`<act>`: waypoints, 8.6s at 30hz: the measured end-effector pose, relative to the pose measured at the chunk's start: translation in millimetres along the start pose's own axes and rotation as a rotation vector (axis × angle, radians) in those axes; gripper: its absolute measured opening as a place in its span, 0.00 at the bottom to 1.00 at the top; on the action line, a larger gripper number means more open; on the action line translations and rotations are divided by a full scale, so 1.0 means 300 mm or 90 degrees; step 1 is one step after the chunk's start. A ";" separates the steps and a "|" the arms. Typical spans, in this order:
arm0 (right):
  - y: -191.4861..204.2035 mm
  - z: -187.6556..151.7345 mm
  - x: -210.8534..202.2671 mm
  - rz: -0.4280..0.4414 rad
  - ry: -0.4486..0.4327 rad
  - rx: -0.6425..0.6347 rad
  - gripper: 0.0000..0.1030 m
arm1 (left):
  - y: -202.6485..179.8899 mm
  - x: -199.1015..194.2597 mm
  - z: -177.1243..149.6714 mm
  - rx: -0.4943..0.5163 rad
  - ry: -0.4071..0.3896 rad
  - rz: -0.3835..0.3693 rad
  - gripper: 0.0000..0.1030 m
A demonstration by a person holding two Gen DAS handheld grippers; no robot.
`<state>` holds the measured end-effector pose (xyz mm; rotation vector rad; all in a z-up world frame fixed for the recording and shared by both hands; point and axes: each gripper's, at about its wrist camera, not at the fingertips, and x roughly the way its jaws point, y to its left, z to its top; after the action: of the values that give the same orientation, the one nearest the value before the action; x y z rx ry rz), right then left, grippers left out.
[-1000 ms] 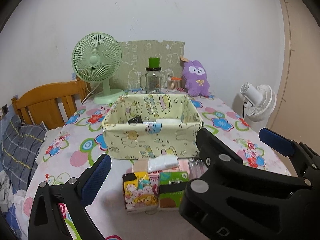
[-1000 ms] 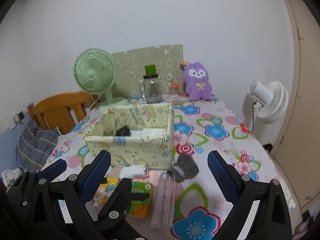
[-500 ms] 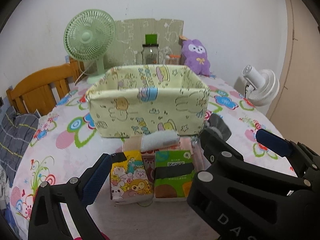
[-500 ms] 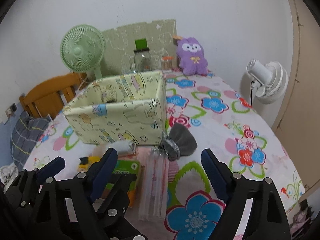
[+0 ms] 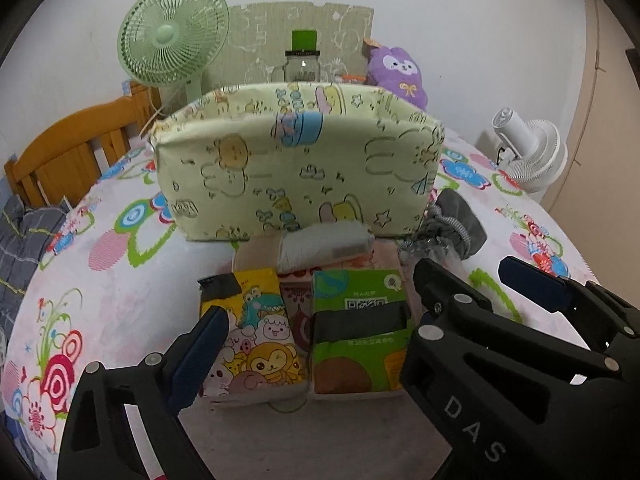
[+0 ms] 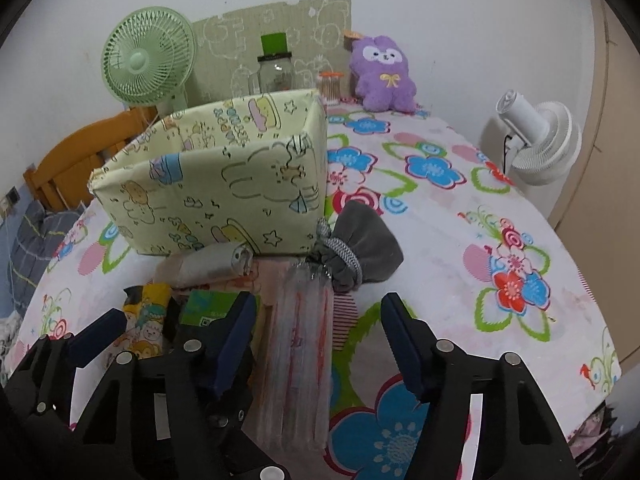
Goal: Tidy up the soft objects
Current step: 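Grasp the clear plastic bag with the right gripper, then grasp the brown-and-white carton with the left gripper while the right gripper holds the clear bag, then carry the carton over the basket with left gripper while right gripper carries the clear bag, then drop the carton into the basket with left gripper while right gripper releases the bag, then withdraw both grippers from the basket toward the items on the table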
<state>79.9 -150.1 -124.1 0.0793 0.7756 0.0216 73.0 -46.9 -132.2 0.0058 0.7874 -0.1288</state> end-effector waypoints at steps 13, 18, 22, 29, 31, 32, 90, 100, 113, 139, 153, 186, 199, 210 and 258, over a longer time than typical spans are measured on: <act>0.003 -0.010 0.049 0.005 0.021 -0.007 0.25 | -0.007 0.016 -0.009 0.013 0.005 0.014 0.94; 0.008 -0.012 0.021 0.003 0.006 -0.007 0.20 | 0.000 -0.006 -0.005 0.009 -0.007 0.016 0.94; 0.016 -0.009 -0.015 0.000 -0.014 -0.007 0.18 | 0.015 -0.026 0.002 0.003 -0.008 0.027 0.94; 0.067 -0.002 -0.066 0.010 -0.043 -0.019 0.18 | 0.071 -0.051 0.006 -0.023 -0.011 0.053 0.94; 0.080 0.002 -0.071 0.012 -0.046 -0.020 0.19 | 0.083 -0.058 0.008 -0.027 -0.014 0.059 0.94; 0.088 0.003 -0.073 0.011 -0.047 -0.021 0.19 | 0.088 -0.060 0.008 -0.030 -0.016 0.061 0.94; 0.107 0.011 -0.131 0.032 -0.065 -0.012 0.19 | 0.100 -0.099 0.016 -0.053 -0.010 0.053 0.21; 0.083 0.049 -0.236 0.045 -0.097 -0.002 0.19 | 0.068 -0.197 0.066 -0.035 -0.048 0.060 0.21; 0.089 0.111 -0.336 0.055 -0.121 -0.002 0.19 | 0.062 -0.300 0.129 -0.027 -0.089 0.071 0.21; 0.103 0.268 -0.374 0.059 -0.148 0.003 0.19 | 0.060 -0.336 0.291 -0.008 -0.138 0.074 0.21; 0.110 0.360 -0.263 0.057 -0.133 0.009 0.19 | 0.087 -0.232 0.378 -0.005 -0.118 0.071 0.21; 0.160 0.461 0.096 0.050 -0.061 0.018 0.19 | 0.172 0.075 0.462 0.022 -0.030 0.070 0.43; 0.174 0.452 0.195 0.047 -0.030 0.019 0.19 | 0.187 0.136 0.447 0.032 -0.005 0.035 0.78; 0.159 0.456 0.213 0.038 -0.023 0.013 0.47 | 0.166 0.149 0.450 0.040 -0.003 0.023 0.90; 0.035 0.336 -0.152 0.057 -0.124 0.020 0.84 | 0.050 -0.116 0.352 0.021 -0.074 0.012 1.00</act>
<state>118.0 -148.3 -19.8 0.1432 0.5771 0.0858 125.0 -33.7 -33.9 0.0370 0.6689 -0.1228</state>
